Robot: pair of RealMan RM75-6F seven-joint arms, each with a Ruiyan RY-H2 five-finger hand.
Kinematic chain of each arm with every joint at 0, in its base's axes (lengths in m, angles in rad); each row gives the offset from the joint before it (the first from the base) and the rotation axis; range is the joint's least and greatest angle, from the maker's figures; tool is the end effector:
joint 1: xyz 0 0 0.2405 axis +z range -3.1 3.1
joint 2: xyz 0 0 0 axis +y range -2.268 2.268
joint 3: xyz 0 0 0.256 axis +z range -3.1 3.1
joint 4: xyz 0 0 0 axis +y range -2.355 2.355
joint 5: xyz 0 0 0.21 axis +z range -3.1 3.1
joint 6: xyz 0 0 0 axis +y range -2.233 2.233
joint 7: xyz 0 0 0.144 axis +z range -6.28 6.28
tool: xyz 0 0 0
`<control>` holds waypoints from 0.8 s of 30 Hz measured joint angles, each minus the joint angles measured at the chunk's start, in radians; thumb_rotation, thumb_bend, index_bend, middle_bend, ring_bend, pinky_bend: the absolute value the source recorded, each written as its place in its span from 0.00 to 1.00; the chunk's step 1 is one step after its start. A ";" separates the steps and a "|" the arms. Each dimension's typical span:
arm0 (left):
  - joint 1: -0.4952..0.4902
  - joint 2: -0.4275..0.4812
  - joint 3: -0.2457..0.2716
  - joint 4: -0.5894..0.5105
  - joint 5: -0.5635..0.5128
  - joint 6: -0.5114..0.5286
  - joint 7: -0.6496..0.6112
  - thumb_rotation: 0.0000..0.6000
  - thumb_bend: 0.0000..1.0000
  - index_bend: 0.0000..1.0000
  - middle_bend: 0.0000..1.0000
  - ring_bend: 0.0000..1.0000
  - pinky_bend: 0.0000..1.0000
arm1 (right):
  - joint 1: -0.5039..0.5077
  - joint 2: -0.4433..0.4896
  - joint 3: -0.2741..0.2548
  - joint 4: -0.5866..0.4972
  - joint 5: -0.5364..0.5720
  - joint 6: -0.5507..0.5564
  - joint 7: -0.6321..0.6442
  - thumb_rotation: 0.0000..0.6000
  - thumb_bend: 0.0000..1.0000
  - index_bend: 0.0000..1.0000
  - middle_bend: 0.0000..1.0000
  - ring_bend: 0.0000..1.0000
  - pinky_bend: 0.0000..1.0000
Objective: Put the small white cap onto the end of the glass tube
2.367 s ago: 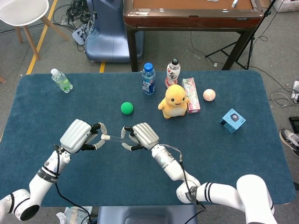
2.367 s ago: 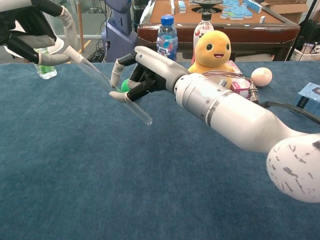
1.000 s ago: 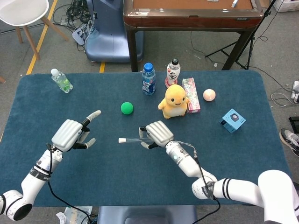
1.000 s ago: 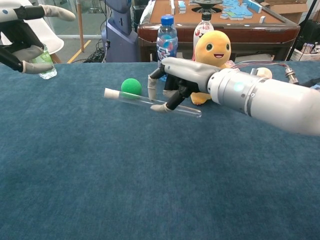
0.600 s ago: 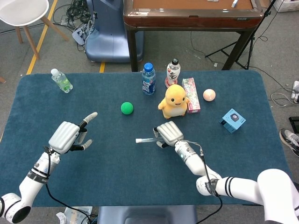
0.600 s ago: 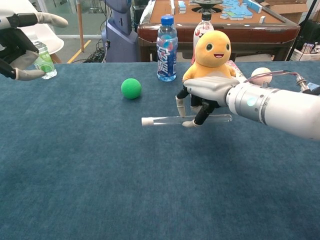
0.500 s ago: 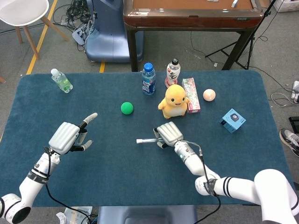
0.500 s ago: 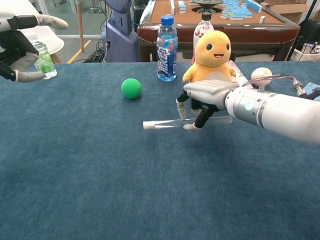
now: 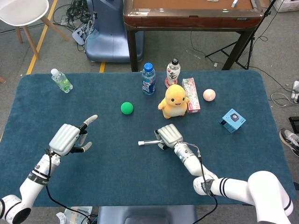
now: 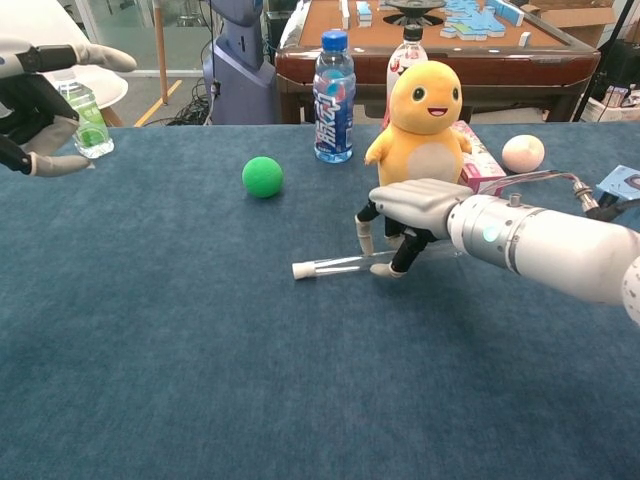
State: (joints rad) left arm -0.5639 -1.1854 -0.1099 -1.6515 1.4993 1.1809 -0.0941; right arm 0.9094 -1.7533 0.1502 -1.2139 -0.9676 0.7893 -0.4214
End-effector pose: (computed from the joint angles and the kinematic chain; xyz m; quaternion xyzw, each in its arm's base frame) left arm -0.1841 0.3070 0.1020 -0.7044 -0.3567 -0.4767 0.3864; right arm -0.1269 -0.3647 -0.0872 0.7958 -0.3643 0.2941 0.3840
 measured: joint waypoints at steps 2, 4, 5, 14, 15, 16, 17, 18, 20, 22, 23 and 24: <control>0.000 -0.001 0.001 0.000 0.001 -0.002 0.002 1.00 0.30 0.07 0.76 0.74 0.88 | 0.000 0.001 0.002 -0.002 0.002 0.002 -0.003 1.00 0.33 0.29 0.93 1.00 0.98; 0.000 -0.001 0.001 0.001 0.001 -0.003 0.003 1.00 0.30 0.07 0.75 0.73 0.88 | -0.002 0.003 0.004 -0.007 0.003 0.004 -0.002 1.00 0.32 0.26 0.93 1.00 0.98; 0.001 -0.001 0.001 0.001 0.001 -0.003 0.004 1.00 0.30 0.07 0.75 0.73 0.88 | -0.003 0.005 0.005 -0.010 0.002 0.006 -0.002 1.00 0.32 0.25 0.93 1.00 0.98; 0.014 0.013 0.001 0.011 -0.013 0.005 0.015 1.00 0.30 0.07 0.66 0.66 0.81 | -0.034 0.083 0.014 -0.117 -0.022 0.064 0.008 1.00 0.32 0.24 0.86 0.95 0.98; 0.017 0.016 0.002 0.012 -0.018 0.005 0.021 1.00 0.30 0.07 0.64 0.65 0.78 | -0.044 0.108 0.013 -0.150 -0.029 0.083 0.006 1.00 0.32 0.24 0.84 0.93 0.98; 0.021 0.020 0.003 0.014 -0.024 0.005 0.028 1.00 0.30 0.08 0.62 0.63 0.76 | -0.054 0.130 0.012 -0.177 -0.035 0.099 0.004 1.00 0.32 0.24 0.82 0.92 0.98; 0.026 0.025 0.005 0.016 -0.033 0.004 0.034 1.00 0.30 0.09 0.61 0.62 0.74 | -0.065 0.153 0.009 -0.207 -0.041 0.119 0.002 1.00 0.32 0.24 0.82 0.91 0.97; 0.032 0.028 0.007 0.017 -0.041 0.004 0.038 1.00 0.30 0.09 0.59 0.61 0.72 | -0.083 0.187 0.005 -0.248 -0.050 0.148 -0.001 1.00 0.32 0.24 0.80 0.89 0.97; 0.047 0.035 0.011 0.021 -0.058 0.006 0.046 1.00 0.30 0.10 0.57 0.59 0.68 | -0.116 0.242 -0.003 -0.312 -0.067 0.198 -0.002 1.00 0.32 0.24 0.77 0.84 0.93; 0.062 0.037 0.015 0.029 -0.070 0.013 0.052 1.00 0.30 0.10 0.54 0.58 0.65 | -0.163 0.307 -0.016 -0.381 -0.092 0.264 0.001 1.00 0.32 0.24 0.72 0.76 0.87; 0.071 0.038 0.017 0.034 -0.078 0.020 0.057 1.00 0.30 0.10 0.53 0.57 0.63 | -0.185 0.335 -0.023 -0.406 -0.105 0.293 0.004 1.00 0.32 0.24 0.70 0.73 0.84; 0.077 0.038 0.018 0.039 -0.083 0.025 0.063 1.00 0.30 0.10 0.52 0.56 0.62 | -0.215 0.371 -0.032 -0.434 -0.123 0.333 0.011 1.00 0.32 0.24 0.67 0.69 0.81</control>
State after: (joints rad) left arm -0.4866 -1.1473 -0.0916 -1.6128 1.4161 1.2062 -0.0313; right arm 0.6943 -1.3826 0.1186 -1.6484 -1.0905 1.1220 -0.4108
